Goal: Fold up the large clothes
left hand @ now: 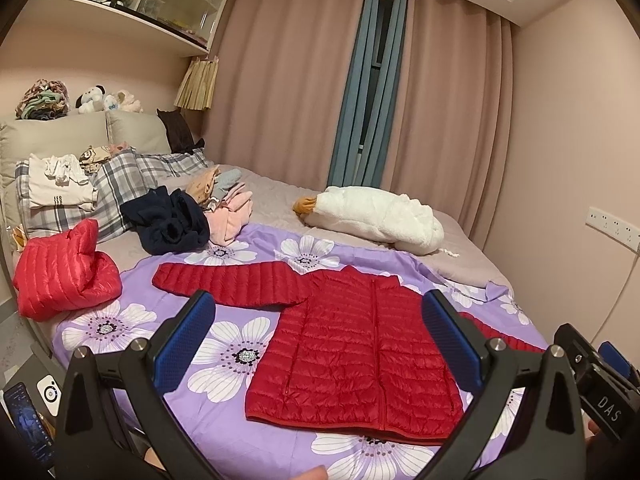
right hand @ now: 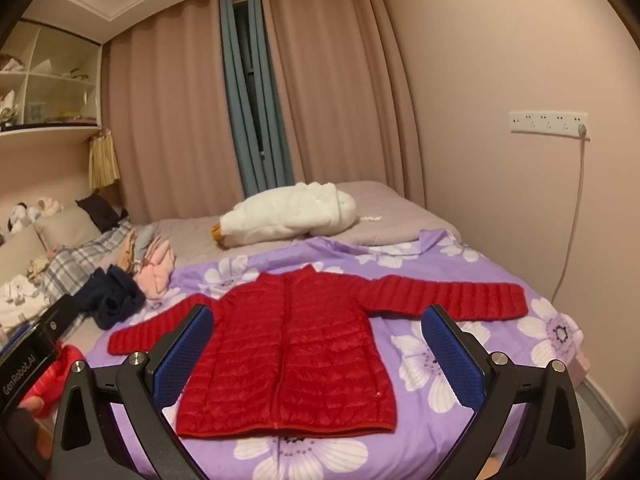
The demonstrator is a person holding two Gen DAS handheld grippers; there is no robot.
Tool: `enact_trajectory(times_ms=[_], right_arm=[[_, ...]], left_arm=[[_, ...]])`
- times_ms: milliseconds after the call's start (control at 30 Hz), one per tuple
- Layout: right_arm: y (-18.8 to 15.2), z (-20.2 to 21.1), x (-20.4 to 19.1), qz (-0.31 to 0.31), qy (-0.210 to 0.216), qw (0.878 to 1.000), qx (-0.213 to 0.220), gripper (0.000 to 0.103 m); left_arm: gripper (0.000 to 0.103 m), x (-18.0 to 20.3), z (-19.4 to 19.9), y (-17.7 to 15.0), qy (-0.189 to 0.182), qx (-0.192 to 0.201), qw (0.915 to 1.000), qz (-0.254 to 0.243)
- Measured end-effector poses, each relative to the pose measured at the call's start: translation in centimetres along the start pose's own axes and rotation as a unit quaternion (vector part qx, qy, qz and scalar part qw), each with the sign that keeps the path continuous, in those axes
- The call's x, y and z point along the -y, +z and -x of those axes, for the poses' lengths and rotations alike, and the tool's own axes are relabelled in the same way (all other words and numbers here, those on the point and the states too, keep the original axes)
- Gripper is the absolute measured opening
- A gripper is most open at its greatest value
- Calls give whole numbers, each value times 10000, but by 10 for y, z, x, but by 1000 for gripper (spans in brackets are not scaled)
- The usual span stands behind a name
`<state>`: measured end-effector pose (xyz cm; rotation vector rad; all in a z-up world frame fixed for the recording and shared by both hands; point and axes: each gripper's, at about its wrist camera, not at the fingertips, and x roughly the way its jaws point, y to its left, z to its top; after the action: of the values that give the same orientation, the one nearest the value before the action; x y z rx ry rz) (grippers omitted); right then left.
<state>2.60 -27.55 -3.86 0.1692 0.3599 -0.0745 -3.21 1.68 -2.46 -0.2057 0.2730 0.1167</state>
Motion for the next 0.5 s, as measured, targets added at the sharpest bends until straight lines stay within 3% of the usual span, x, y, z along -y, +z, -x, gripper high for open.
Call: enact_trajectory(times_ms=[267,367,500], right_arm=[[5,-48,12,-87,72,9997,-232,103],[9,-72,26,-110,-167,9995,-260,103],[17,-117,64,-329,-529,9973,-399,103]], left_arm=[[103,-17,-57,-1,239,-266,9989,311],[103,-32,-93,-2,364,-391,9974,479],[103,-54,-150,-7,253,-700,9943,769]])
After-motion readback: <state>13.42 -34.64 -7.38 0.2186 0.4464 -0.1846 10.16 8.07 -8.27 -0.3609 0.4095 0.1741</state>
